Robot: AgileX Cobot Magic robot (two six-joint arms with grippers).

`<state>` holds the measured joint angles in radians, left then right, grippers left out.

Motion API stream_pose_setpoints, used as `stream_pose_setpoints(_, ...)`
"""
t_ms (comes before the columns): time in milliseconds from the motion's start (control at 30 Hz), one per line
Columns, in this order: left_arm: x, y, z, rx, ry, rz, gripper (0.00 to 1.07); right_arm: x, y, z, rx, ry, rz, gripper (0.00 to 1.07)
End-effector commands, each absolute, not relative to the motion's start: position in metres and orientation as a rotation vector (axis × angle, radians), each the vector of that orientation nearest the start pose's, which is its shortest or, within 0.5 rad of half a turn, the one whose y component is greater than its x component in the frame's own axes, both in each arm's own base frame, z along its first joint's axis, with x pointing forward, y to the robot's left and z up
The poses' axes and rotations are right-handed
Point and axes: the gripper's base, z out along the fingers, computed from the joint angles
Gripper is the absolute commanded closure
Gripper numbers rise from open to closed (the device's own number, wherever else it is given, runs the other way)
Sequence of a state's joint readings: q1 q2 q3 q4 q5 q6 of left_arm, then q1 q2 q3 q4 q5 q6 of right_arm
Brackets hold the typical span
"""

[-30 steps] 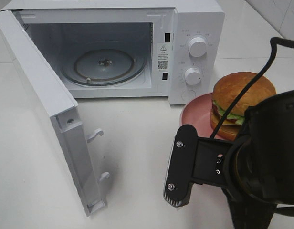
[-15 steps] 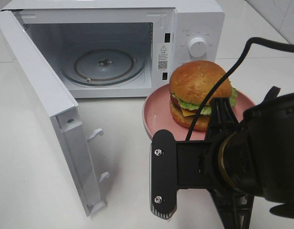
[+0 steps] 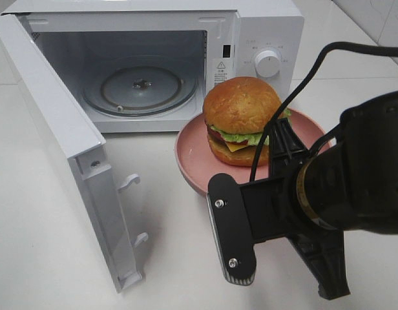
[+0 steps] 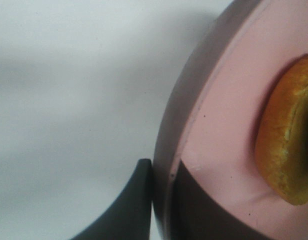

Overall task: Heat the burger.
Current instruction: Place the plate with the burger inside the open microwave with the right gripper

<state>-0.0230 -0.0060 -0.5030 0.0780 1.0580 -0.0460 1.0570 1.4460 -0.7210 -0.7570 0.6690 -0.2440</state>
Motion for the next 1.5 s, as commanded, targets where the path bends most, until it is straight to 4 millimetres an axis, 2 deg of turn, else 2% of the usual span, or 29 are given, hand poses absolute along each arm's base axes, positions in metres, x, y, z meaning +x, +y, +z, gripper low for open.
stream_pose_setpoints(33, -0.008, 0.006, 0.279, -0.032, 1.999, 0.039, 0.09, 0.169, 0.198, 0.206, -2.174, 1.401, -0.55, 1.07)
stream_pose_setpoints(167, -0.008, 0.006, 0.279, -0.032, 1.999, 0.039, 0.09, 0.175, 0.197, 0.206, -2.192, 1.34, -0.518, 1.07)
stream_pose_setpoints(233, -0.008, 0.006, 0.279, -0.032, 1.999, 0.039, 0.09, 0.179, 0.197, 0.206, -2.229, 1.246, -0.481, 1.07)
stream_pose_setpoints(500, -0.008, 0.006, 0.279, -0.032, 1.999, 0.039, 0.09, 0.188, 0.193, 0.206, -2.256, 1.176, -0.438, 1.07)
stream_pose_setpoints(833, -0.008, 0.006, 0.279, -0.032, 1.999, 0.039, 0.09, 0.203, 0.177, 0.205, -2.316, 1.069, -0.401, 1.07)
stream_pose_setpoints(1100, -0.008, 0.006, 0.279, -0.032, 1.999, 0.039, 0.09, 0.212, 0.171, 0.207, -2.301, 1.002, -0.388, 1.07)
stream_pose_setpoints(1500, -0.008, 0.006, 0.279, -0.032, 1.999, 0.039, 0.09, 0.218, 0.167, 0.21, -2.272, 1.0, -0.406, 1.07)
